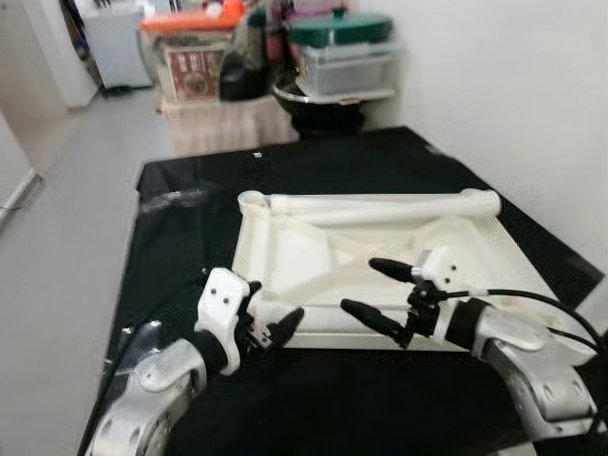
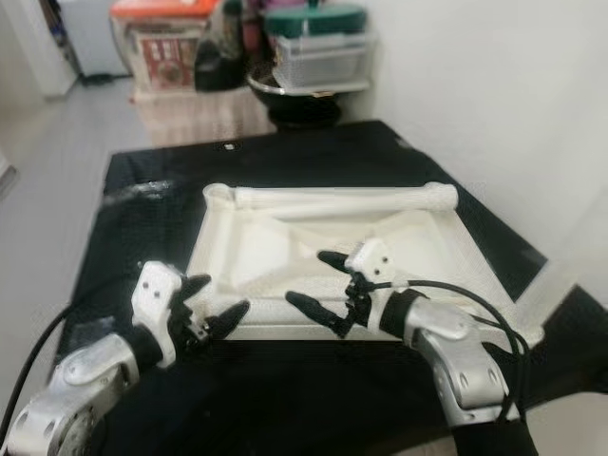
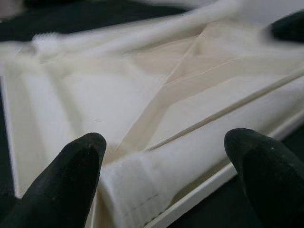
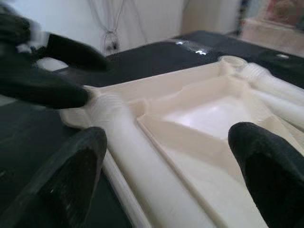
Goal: Building children table
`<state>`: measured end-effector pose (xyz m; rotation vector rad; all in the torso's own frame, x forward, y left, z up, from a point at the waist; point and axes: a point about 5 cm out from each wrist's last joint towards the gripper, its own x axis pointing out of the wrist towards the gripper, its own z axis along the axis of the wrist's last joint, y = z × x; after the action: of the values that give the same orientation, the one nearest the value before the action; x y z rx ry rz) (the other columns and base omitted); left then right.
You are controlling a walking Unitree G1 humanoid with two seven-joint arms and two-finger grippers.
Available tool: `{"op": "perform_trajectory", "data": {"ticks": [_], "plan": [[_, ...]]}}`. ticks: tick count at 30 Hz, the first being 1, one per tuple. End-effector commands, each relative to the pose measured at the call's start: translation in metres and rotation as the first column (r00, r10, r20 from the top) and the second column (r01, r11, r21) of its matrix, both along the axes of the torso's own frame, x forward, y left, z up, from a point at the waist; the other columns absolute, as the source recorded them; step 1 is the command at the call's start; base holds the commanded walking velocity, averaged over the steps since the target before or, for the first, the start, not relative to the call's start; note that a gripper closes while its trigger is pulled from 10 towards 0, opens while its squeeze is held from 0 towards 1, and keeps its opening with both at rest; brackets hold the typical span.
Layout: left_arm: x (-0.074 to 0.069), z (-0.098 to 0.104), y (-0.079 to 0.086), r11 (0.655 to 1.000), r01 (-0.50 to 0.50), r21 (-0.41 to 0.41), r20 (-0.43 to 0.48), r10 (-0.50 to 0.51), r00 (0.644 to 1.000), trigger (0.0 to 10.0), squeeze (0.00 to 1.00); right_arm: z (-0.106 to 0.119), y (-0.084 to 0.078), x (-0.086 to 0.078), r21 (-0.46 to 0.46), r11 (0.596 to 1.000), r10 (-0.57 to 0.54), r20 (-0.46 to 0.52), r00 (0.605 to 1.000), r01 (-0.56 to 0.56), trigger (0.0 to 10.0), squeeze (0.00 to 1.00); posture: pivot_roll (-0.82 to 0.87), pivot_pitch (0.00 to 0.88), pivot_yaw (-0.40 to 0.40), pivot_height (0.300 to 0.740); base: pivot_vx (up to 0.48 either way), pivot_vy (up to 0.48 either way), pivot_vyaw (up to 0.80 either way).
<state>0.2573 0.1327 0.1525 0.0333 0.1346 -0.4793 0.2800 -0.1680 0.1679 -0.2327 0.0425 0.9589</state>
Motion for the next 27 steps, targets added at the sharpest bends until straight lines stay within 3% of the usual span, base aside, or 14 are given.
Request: {"op": "perform_trajectory", "data": {"ticks": [1, 5, 12, 22, 27], "plan": [[0.005, -0.007, 0.011, 0.987, -0.154, 0.037, -0.107, 0.158, 0.982, 10.0, 0.00, 0.001, -0.006, -0.002, -0.052, 0.998, 0.018, 0.000, 1.000, -0.018, 10.0, 0.00, 0.01, 0.043, -0.008, 0.740, 0.000, 0.000, 0.00], [0.004, -0.012, 0.016, 0.968, -0.249, 0.030, -0.208, 0.250, 0.946, 10.0, 0.00, 0.002, -0.009, -0.002, -0.089, 0.995, 0.034, -0.002, 0.999, -0.034, 10.0, 0.00, 0.01, 0.046, -0.008, 0.740, 0.000, 0.000, 0.00], [0.007, -0.014, 0.016, 0.960, -0.277, -0.031, -0.318, 0.253, 0.914, 10.0, 0.00, 0.007, -0.012, 0.002, -0.127, 0.991, 0.038, 0.014, 0.999, -0.036, 10.0, 0.00, 0.01, 0.049, -0.014, 0.740, 0.000, 0.000, 0.00], [0.011, -0.008, 0.018, 0.953, -0.299, -0.036, -0.330, 0.271, 0.904, 10.0, 0.00, 0.005, -0.013, 0.001, -0.136, 0.990, 0.035, 0.012, 0.999, -0.033, 10.0, 0.00, 0.01, 0.054, -0.013, 0.740, 0.000, 0.000, 0.00], [0.014, -0.007, 0.015, 0.948, -0.306, -0.088, -0.362, 0.256, 0.896, 10.0, 0.00, 0.006, -0.009, 0.000, -0.139, 0.990, 0.041, 0.015, 0.999, -0.038, 10.0, 0.00, 0.00, 0.054, -0.012, 0.740, 0.000, 0.000, 0.00]]}}
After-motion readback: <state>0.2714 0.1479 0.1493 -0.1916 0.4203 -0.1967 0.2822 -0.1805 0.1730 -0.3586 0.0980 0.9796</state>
